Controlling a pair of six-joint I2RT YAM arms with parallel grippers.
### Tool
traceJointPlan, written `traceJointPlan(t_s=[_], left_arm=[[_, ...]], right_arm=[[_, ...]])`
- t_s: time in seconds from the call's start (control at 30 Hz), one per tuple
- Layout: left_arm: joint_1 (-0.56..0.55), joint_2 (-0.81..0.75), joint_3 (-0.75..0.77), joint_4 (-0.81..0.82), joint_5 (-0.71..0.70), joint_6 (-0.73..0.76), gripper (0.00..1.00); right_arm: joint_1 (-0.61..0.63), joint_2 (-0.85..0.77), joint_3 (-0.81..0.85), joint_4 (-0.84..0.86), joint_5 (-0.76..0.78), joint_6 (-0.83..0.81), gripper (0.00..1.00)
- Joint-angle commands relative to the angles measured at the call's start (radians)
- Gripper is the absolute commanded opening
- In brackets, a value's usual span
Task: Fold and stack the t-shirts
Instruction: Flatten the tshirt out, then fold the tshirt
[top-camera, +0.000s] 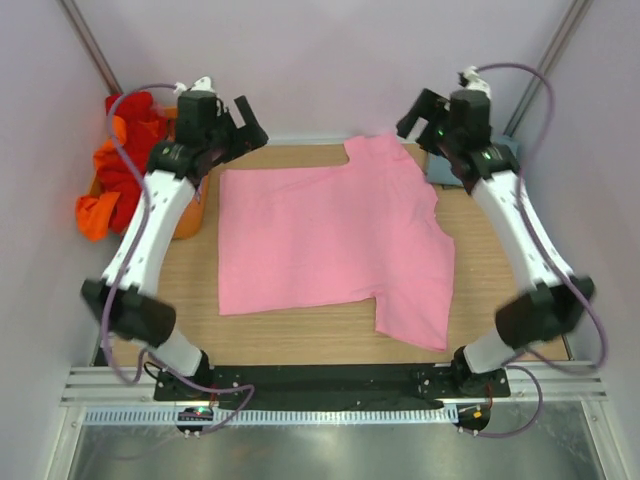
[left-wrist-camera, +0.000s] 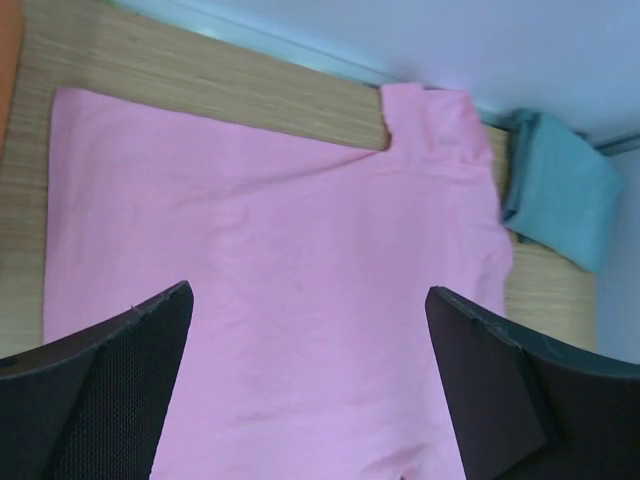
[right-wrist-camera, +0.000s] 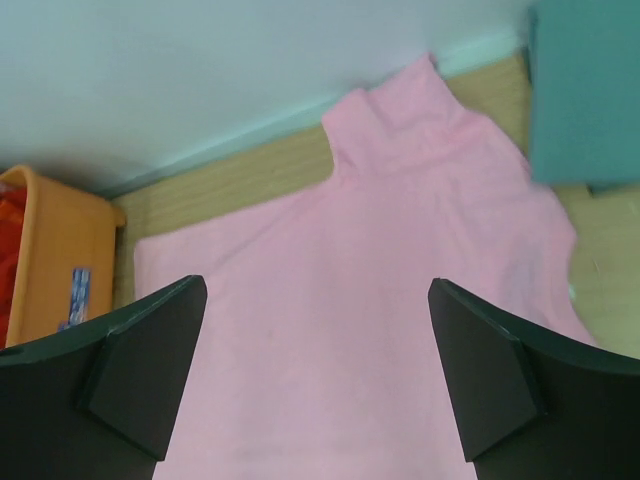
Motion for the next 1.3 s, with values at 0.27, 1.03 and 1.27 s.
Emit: traceJointPlan(t_s=[0.27, 1.03, 1.27], left_arm=[[-0.102, -0.903, -0.838, -0.159, -0.061, 0.008, 1.00], [-0.103, -1.110, -1.052, -0.213, 0.060, -0.031, 0.98], [-0.103, -1.098, -1.053, -0.214, 0.066, -0.029, 0.98]], right_arm=[[0.640, -0.772, -0.963, -0.433, 0.311, 0.602, 0.94], [0.788, -0.638, -1.173, -0.400, 0.396, 0.757, 0.53], [0.776, -0.647, -1.276, -0.343, 0.367, 0.786, 0.55]])
